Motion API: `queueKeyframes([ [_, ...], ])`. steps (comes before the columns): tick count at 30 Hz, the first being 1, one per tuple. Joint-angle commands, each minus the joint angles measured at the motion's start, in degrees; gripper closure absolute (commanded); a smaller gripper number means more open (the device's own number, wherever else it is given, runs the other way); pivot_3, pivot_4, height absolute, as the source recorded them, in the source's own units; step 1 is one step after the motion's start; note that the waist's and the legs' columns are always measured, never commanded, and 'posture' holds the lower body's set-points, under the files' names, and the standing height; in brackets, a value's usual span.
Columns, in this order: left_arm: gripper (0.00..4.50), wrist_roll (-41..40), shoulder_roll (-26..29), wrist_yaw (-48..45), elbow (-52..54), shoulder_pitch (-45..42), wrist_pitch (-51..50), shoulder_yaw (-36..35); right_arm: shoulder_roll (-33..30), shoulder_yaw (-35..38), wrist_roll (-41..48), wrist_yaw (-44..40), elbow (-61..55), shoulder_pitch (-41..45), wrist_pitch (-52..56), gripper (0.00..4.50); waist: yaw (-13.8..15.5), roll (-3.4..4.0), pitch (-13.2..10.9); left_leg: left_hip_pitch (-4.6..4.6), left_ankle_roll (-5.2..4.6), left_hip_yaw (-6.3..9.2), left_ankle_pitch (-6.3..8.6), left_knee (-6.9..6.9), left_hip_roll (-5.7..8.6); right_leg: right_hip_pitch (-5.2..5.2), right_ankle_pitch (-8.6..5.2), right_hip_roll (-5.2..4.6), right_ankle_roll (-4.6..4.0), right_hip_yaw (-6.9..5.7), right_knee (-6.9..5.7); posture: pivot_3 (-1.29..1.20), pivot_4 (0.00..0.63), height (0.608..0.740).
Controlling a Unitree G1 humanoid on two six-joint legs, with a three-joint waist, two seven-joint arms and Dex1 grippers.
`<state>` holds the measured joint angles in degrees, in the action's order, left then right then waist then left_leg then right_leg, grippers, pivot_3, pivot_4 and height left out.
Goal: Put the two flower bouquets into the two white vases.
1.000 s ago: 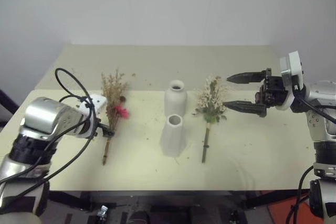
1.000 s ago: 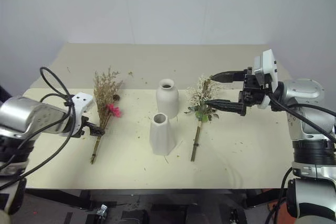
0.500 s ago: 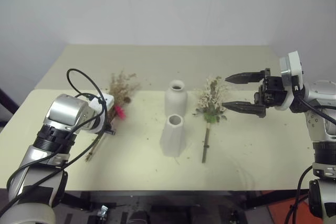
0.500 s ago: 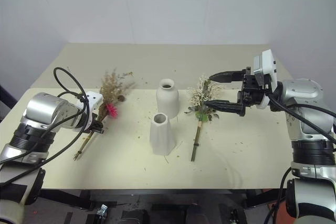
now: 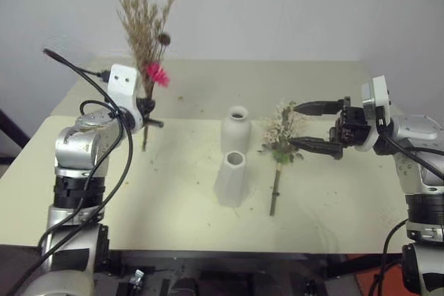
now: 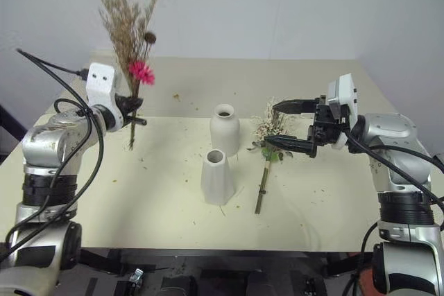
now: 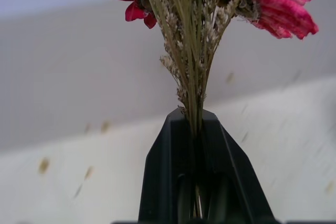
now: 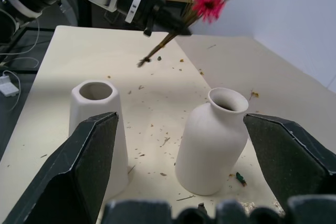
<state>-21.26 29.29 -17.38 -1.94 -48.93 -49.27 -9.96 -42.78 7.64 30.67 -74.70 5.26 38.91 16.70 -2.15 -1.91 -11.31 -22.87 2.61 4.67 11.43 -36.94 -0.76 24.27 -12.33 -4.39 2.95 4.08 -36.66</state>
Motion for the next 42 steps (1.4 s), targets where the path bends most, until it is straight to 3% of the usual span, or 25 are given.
queueKeyframes([
  [1, 4.48, -5.2, -2.9, -4.6, -0.5, -7.2, 6.2, -3.3, 0.2, 1.9, 1.7, 1.7, -3.0, -0.9, 0.5, 0.0, 0.1, 0.0, 0.0, -0.02, 0.0, 0.0, 0.0, -0.01, 0.0, 0.0, 0.0, 0.0, 0.01, 0.0, 0.01, 0.0, 0.15, 0.74],
  [9, 4.48, -8.4, -8.8, -16.1, -11.4, -18.1, 16.8, -1.6, 0.0, 3.5, 2.8, 5.1, -7.1, -5.2, 1.6, 0.0, -0.5, 0.0, 0.0, 0.02, -0.01, -0.03, 0.0, -0.01, 0.04, -0.03, 0.01, -0.01, 0.09, 0.04, 0.04, 0.0, 0.15, 0.74],
  [15, 4.48, -7.2, -12.4, -19.6, -17.8, -21.1, 21.0, 1.1, -0.4, 5.1, 3.7, 7.6, -10.7, -8.8, 2.2, 0.0, -0.5, 0.0, 0.0, 0.02, -0.01, -0.02, 0.0, -0.02, 0.04, -0.03, -0.06, 0.01, 0.22, 0.06, 0.04, 0.0, 0.15, 0.74],
  [29, 4.48, -2.5, -16.9, -23.5, -27.6, -20.3, 27.5, 5.2, -0.9, 6.9, 4.9, 10.9, -14.8, -13.8, 2.9, 0.0, -0.5, -0.01, 0.0, 0.01, -0.02, -0.02, 0.0, -0.02, 0.04, -0.03, -0.17, 0.01, 0.41, 0.06, 0.04, 0.0, 0.15, 0.74],
  [39, 4.48, 2.3, -17.0, -23.8, -26.5, -15.1, 26.6, 9.3, -1.4, 7.0, 5.7, 11.5, -15.2, -14.9, 2.6, 0.0, -0.5, -0.01, 0.0, 0.02, -0.02, -0.01, 0.0, -0.02, 0.03, -0.03, -0.17, 0.02, 0.42, 0.06, 0.02, 0.0, 0.15, 0.74],
  [42, 3.69, 2.2, -16.2, -24.6, -23.0, -12.8, 23.8, 10.2, -1.5, 6.9, 5.7, 11.4, -15.0, -14.7, 2.6, 0.0, -0.5, -0.01, 0.0, 0.01, -0.02, -0.02, 0.0, -0.02, 0.04, -0.03, -0.16, 0.02, 0.4, 0.06, 0.03, 0.0, 0.15, 0.74],
])
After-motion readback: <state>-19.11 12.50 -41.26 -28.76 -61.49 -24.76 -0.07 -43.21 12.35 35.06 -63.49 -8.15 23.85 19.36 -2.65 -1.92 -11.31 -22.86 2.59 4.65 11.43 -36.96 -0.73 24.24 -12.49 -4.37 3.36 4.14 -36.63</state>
